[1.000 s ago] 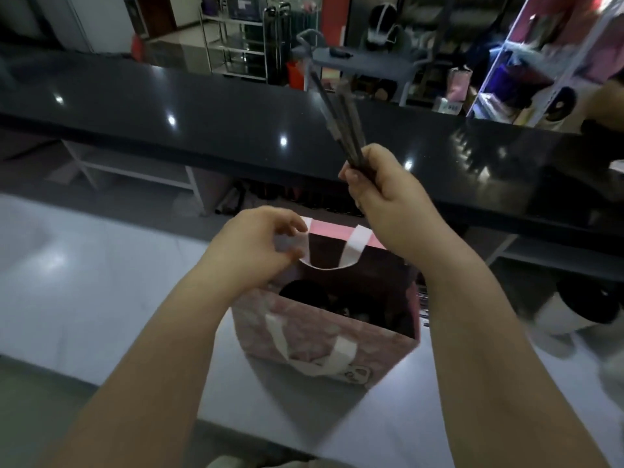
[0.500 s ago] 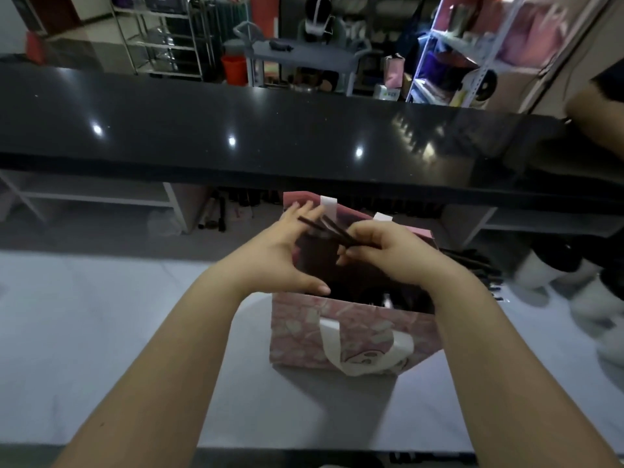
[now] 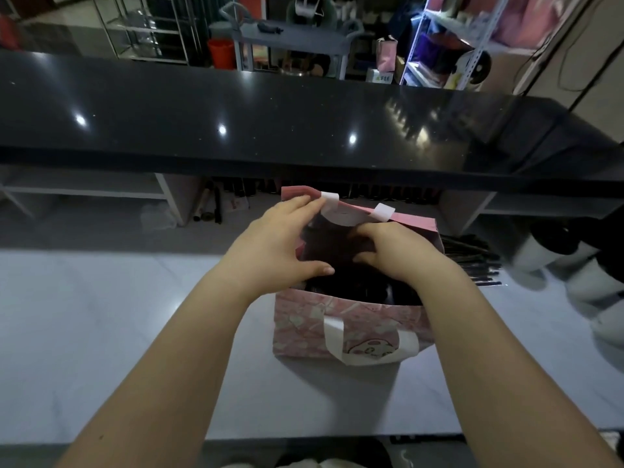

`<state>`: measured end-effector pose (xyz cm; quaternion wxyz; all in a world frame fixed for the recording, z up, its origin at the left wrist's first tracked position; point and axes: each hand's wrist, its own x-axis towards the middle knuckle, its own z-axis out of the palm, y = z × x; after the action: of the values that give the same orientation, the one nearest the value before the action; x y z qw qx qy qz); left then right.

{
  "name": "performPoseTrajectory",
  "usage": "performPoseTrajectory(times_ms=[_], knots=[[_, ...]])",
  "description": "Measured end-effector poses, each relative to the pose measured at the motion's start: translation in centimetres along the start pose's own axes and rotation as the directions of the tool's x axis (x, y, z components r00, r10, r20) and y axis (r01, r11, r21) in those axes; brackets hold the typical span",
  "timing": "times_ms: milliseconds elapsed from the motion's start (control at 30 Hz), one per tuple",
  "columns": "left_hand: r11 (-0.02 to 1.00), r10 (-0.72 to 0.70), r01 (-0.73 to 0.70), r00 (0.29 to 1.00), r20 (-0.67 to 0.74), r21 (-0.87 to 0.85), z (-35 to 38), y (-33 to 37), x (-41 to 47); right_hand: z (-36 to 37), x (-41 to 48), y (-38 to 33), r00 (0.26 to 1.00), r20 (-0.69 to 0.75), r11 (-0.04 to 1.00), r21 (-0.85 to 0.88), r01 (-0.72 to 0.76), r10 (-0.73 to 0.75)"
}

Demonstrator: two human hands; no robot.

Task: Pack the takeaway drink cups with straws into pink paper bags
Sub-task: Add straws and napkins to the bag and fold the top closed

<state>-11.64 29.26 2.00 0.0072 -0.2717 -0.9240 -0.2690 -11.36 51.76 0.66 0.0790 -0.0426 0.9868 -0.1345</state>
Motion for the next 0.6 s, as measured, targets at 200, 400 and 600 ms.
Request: performPoseTrajectory(times_ms=[200, 400, 600], knots=[[0.979, 0.051, -0.018, 0.986, -0.157, 0.204, -0.7, 2.2, 0.3, -3.1, -2.4, 0.3, 0.998, 0.068, 0.989, 0.148, 0.0, -0.01], [0.959, 0.137, -0.098, 0.982, -0.131, 0.265, 0.1, 6.1, 1.8, -6.4, -5.7, 1.3, 0.997, -0.073, 0.969, 0.246, 0.001, 0.018], [0.941, 0.215, -0.189, 0.975, -0.064, 0.28, 4.0, 11.5, 3.8, -7.2, -9.0, 5.2, 0.939, -0.328, 0.974, 0.224, -0.028, 0.102]])
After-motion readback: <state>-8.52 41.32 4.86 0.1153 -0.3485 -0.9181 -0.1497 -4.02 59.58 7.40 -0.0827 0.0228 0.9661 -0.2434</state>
